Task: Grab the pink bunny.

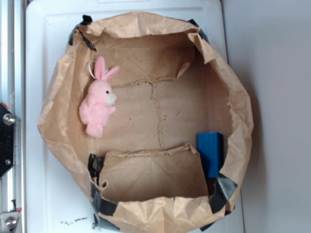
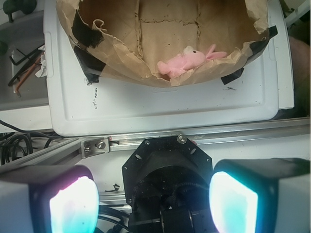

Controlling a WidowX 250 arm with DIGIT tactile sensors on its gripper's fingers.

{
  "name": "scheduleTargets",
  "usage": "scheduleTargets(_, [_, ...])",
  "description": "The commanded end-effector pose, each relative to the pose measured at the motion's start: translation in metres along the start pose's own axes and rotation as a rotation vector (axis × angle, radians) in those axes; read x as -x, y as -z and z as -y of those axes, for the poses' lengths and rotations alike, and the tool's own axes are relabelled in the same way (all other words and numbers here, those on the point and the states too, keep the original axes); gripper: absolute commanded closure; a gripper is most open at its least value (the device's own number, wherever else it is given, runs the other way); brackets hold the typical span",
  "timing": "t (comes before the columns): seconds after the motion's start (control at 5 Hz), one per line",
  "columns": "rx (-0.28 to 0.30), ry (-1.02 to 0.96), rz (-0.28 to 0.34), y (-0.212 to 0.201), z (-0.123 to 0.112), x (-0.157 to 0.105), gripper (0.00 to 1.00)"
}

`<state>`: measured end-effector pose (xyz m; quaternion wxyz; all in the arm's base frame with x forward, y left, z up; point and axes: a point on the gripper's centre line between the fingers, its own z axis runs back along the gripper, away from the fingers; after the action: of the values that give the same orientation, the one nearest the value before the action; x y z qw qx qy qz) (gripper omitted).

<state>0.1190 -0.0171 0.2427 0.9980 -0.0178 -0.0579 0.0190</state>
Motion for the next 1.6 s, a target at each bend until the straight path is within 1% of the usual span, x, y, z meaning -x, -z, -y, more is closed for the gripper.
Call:
scheduleTargets(0.0, [0.000,0.000,0.000,0.000,0.000,0.000,0.00])
scheduleTargets(0.2, [-0.011,-0.033,-0.010,0.008,-0.012,-0.024,0.00])
scheduleTargets(0.4, [-0.023,-0.067,0.008,0.018,-0.032,-0.057,0.00])
scheduleTargets(0.6, [-0.036,-0.079,-0.006,0.039,-0.051,-0.088,0.00])
scheduleTargets(0.8, [-0.059,-0.088,0.017,0.066,-0.073,-0.110,0.00])
scheduleTargets(1.0, [-0.069,-0.119,0.085,0.094,-0.091,-0.118,0.00])
scheduleTargets(1.2, [-0.039,-0.031,0.076,0.118,-0.096,-0.143,0.00])
scheduleTargets(1.4, [-0.030,-0.033,0.026,0.139,-0.101,-0.146,0.00])
